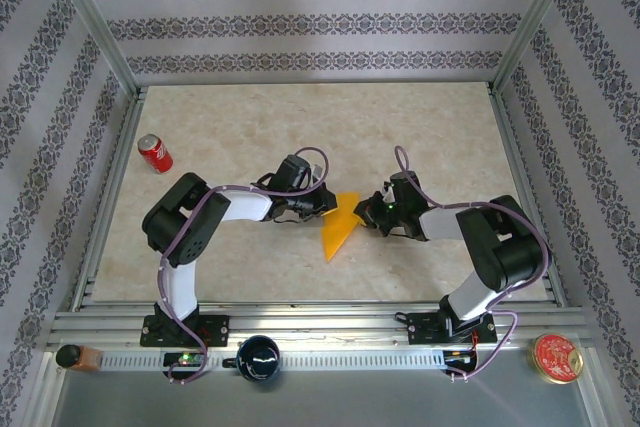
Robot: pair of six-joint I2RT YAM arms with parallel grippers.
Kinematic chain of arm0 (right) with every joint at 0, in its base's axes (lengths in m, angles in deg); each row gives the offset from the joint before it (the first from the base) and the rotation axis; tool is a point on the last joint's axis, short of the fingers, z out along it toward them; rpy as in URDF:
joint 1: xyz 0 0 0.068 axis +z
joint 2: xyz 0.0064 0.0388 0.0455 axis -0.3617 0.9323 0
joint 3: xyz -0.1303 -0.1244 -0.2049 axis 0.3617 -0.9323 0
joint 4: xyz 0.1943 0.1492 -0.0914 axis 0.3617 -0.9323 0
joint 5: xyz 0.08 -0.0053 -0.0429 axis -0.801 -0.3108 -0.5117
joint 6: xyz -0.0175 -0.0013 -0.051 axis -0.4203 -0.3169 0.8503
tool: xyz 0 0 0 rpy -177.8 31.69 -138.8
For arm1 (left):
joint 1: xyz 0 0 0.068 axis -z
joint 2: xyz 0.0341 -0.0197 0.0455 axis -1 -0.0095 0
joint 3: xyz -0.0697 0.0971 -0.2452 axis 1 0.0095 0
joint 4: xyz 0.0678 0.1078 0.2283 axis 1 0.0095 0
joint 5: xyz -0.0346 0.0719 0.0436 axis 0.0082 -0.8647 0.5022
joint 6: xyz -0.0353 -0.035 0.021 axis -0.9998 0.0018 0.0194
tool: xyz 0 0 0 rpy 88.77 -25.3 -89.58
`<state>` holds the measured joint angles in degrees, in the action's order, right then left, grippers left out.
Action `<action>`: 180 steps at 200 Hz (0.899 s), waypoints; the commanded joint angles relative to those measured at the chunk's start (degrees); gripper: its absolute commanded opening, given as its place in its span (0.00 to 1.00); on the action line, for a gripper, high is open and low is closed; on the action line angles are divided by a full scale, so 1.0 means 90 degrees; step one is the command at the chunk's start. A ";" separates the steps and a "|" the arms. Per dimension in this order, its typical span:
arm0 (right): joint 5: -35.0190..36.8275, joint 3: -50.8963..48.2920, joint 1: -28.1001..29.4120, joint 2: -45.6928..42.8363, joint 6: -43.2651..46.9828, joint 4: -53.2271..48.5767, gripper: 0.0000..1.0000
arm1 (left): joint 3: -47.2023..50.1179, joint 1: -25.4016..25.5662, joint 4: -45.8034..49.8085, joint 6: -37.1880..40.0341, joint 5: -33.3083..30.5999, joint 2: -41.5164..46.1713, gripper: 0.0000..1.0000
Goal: Fold a paper plane with a square sheet of paper (pick it up from the middle)
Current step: Fold the wing for the fifth time at the center of the table.
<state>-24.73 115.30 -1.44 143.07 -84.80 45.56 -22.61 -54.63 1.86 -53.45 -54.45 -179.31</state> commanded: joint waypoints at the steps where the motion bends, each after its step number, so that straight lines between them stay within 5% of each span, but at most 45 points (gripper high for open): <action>1: 0.0014 -0.0072 0.0031 -0.0179 0.0013 0.0133 0.09 | 0.0086 0.0043 0.0140 -0.0011 -0.0086 -0.0225 0.02; 98: -0.1336 0.0407 -0.0260 0.0341 0.1378 -0.0294 0.24 | 0.0361 0.0056 0.0252 0.0351 -0.0145 -0.0396 0.00; 180: -0.1976 0.0993 -0.0540 0.0727 0.2493 -0.1309 0.24 | 0.0330 0.0056 0.0336 0.0448 -0.0173 -0.0399 0.00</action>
<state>-39.31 121.22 -6.03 148.67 -68.54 39.25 -21.51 -54.63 0.68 -51.77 -54.23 -181.32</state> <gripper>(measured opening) 0.246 0.050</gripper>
